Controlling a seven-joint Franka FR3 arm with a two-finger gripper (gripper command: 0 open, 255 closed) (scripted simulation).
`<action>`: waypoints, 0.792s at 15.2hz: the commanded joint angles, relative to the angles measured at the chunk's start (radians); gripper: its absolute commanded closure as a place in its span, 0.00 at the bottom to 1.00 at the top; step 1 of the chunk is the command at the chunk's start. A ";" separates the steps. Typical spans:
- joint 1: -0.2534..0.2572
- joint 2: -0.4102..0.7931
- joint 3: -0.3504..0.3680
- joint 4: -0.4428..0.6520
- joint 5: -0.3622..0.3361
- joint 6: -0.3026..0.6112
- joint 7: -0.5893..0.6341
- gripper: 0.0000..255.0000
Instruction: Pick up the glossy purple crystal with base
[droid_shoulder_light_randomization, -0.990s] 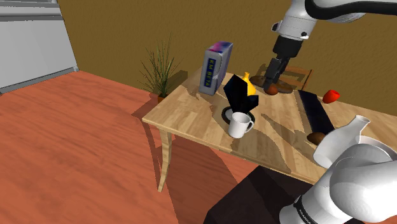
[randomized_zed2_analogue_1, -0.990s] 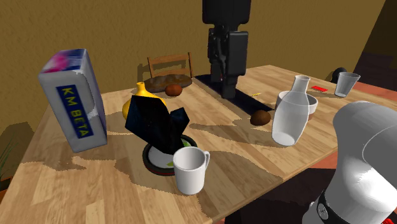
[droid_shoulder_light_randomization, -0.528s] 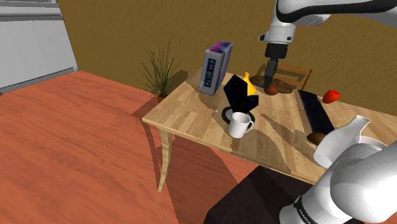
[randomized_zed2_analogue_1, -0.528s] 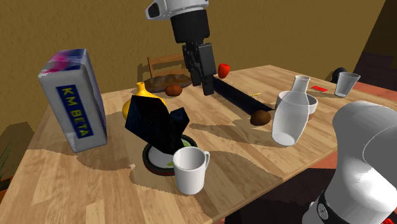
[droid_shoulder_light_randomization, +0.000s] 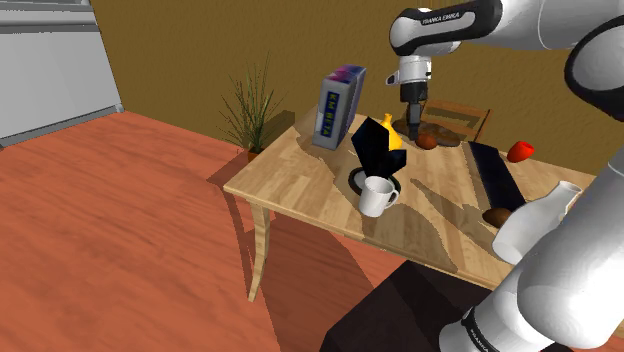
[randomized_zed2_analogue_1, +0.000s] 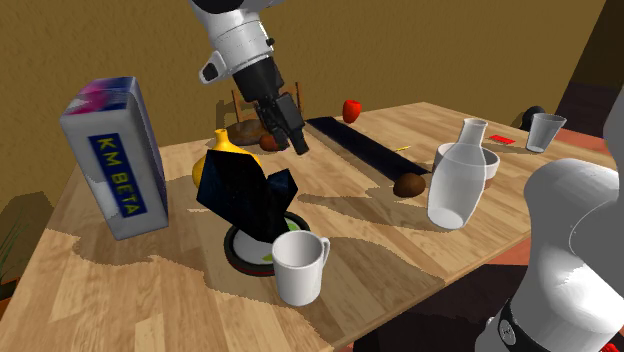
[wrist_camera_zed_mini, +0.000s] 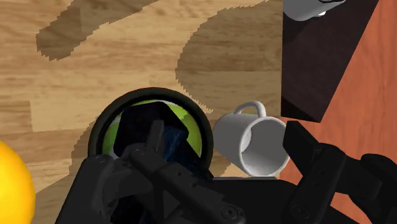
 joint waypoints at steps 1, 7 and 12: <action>-0.020 0.124 -0.010 0.094 0.006 -0.030 -0.093 0.00; -0.052 0.269 -0.004 0.181 0.010 -0.037 -0.186 0.00; -0.052 0.281 -0.002 0.136 0.015 0.019 -0.182 0.00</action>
